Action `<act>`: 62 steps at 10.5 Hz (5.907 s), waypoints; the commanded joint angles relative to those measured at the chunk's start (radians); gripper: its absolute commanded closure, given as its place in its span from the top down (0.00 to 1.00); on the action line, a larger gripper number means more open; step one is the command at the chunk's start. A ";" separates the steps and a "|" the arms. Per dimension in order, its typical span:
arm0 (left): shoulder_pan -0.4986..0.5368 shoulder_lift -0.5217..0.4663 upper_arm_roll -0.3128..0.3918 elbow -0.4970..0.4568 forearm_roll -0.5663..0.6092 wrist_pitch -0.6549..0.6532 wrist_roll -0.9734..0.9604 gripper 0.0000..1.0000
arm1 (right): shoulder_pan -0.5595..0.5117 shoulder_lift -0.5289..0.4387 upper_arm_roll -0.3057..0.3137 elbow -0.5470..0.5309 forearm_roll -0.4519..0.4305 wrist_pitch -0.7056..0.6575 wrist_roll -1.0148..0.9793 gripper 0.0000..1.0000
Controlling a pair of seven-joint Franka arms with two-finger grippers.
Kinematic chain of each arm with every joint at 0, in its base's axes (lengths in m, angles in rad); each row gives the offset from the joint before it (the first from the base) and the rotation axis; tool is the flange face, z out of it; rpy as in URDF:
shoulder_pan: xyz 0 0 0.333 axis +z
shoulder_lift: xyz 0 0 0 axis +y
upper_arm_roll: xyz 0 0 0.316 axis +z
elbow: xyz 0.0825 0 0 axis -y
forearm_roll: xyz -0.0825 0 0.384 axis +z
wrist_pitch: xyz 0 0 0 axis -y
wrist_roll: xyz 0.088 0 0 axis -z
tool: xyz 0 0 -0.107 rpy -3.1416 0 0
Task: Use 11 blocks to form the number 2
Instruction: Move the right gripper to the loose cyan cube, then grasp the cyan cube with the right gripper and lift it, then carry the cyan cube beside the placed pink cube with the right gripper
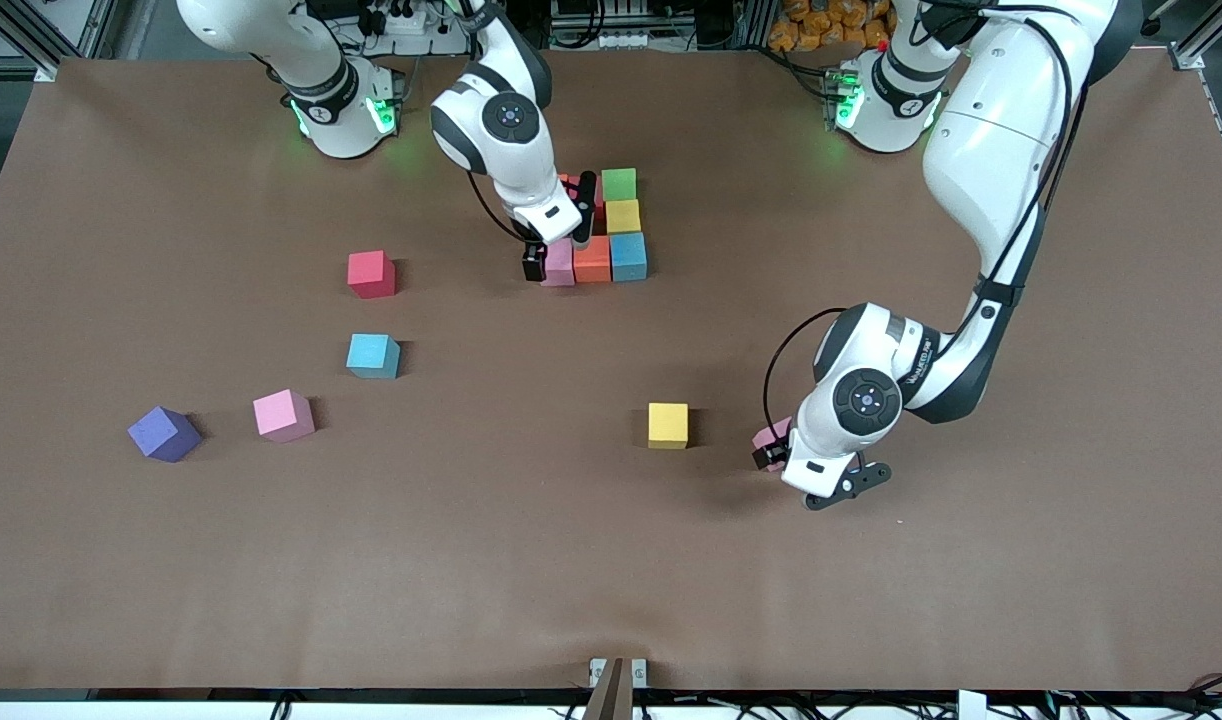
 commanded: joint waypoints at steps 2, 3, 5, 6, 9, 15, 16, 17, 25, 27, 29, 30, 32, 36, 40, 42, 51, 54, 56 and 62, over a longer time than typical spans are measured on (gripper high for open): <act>0.004 -0.008 -0.003 -0.012 0.023 -0.009 -0.028 1.00 | -0.100 -0.143 0.007 -0.028 0.010 -0.122 0.027 1.00; 0.004 -0.008 -0.003 -0.012 0.023 -0.009 -0.027 1.00 | -0.153 -0.148 0.007 -0.024 0.010 -0.127 0.084 1.00; 0.002 -0.006 -0.003 -0.011 0.025 -0.007 -0.019 1.00 | -0.268 -0.148 0.009 0.022 0.011 -0.127 0.298 1.00; 0.001 0.001 -0.001 -0.009 0.025 -0.007 -0.019 1.00 | -0.319 -0.148 0.007 0.050 0.010 -0.130 0.434 1.00; 0.001 0.006 -0.001 -0.006 0.026 -0.001 -0.018 1.00 | -0.520 -0.136 0.006 0.073 0.007 -0.130 0.735 1.00; 0.001 0.008 -0.001 -0.006 0.026 0.002 -0.018 1.00 | -0.689 -0.024 0.007 0.074 0.011 -0.214 0.866 1.00; 0.001 0.008 -0.001 -0.006 0.026 0.002 -0.018 1.00 | -0.686 -0.018 0.007 0.074 0.011 -0.210 0.865 1.00; -0.001 0.008 -0.001 -0.006 0.026 0.002 -0.018 1.00 | -0.684 -0.006 0.007 0.074 0.011 -0.210 0.865 1.00; -0.001 0.014 -0.003 -0.006 0.045 0.003 -0.019 1.00 | -0.666 0.065 0.009 0.108 0.011 -0.202 0.859 0.96; -0.001 0.014 -0.001 -0.006 0.046 0.003 -0.019 1.00 | -0.666 0.089 0.007 0.117 0.011 -0.197 0.857 0.96; 0.001 0.015 -0.001 -0.006 0.046 0.003 -0.019 1.00 | -0.660 0.113 0.007 0.123 0.011 -0.188 0.857 0.95; -0.001 0.014 -0.001 -0.006 0.046 0.003 -0.019 1.00 | -0.660 0.117 0.007 0.131 0.011 -0.188 0.859 0.95; 0.001 0.014 -0.001 -0.006 0.046 0.003 -0.019 1.00 | -0.661 0.134 0.007 0.139 0.011 -0.187 0.860 0.92; 0.001 0.015 -0.001 -0.006 0.046 0.003 -0.019 1.00 | -0.669 0.165 0.007 0.153 0.022 -0.170 0.865 0.55; 0.001 0.015 -0.001 -0.006 0.046 0.003 -0.019 1.00 | -0.665 0.157 0.007 0.165 0.039 -0.173 0.862 0.32; -0.001 0.018 -0.001 -0.006 0.052 0.007 -0.021 1.00 | -0.648 0.087 0.007 0.171 0.025 -0.185 0.827 0.33; 0.002 0.020 -0.001 -0.005 0.052 0.007 -0.016 1.00 | -0.284 0.157 0.007 0.367 0.148 -0.200 1.058 0.33; 0.001 0.021 -0.001 -0.004 0.052 0.007 -0.018 1.00 | -0.201 0.209 0.007 0.380 0.186 -0.197 1.092 0.33; 0.001 0.020 -0.001 -0.005 0.052 0.007 -0.018 1.00 | -0.160 0.232 0.007 0.389 0.191 -0.196 1.110 0.33; 0.001 0.020 -0.001 -0.006 0.054 0.007 -0.022 1.00 | -0.122 0.235 0.009 0.347 0.198 -0.202 1.113 0.33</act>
